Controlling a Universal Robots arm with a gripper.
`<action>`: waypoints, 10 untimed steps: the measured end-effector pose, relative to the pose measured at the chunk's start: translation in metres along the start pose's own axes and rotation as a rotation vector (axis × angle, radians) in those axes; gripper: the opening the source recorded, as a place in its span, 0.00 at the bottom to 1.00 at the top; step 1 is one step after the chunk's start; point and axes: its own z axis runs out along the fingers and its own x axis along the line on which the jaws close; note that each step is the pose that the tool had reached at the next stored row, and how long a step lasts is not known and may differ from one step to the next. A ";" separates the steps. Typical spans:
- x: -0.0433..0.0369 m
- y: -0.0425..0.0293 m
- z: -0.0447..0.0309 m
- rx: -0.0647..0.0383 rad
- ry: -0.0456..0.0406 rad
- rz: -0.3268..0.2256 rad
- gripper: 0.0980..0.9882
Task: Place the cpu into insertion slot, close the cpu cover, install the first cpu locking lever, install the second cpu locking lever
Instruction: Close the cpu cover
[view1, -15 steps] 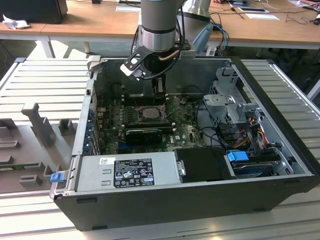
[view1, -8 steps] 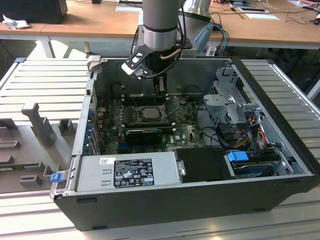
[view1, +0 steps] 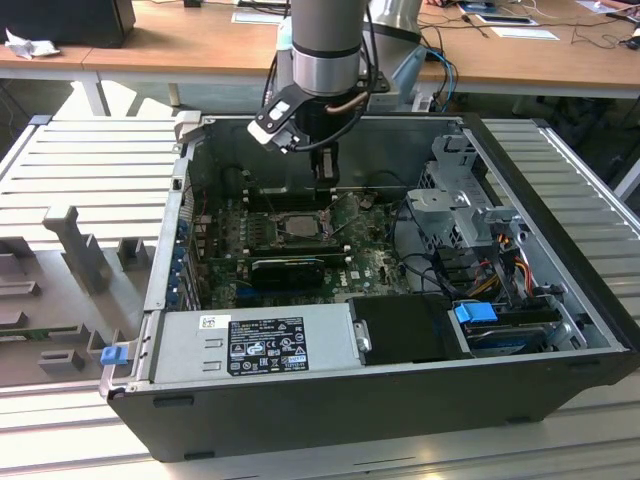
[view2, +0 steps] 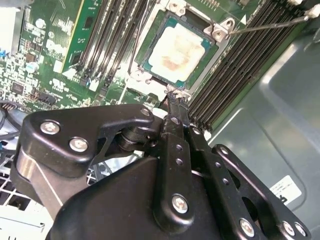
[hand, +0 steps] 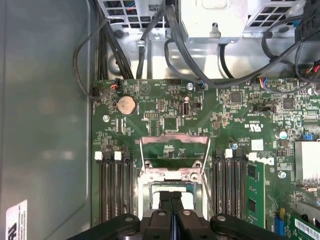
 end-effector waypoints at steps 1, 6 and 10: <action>0.0000 0.0011 0.0000 0.000 0.0000 0.000 0.01; 0.0001 0.0065 0.0003 0.002 0.0000 0.000 0.01; 0.0002 0.0095 0.0004 0.003 0.0000 0.000 0.01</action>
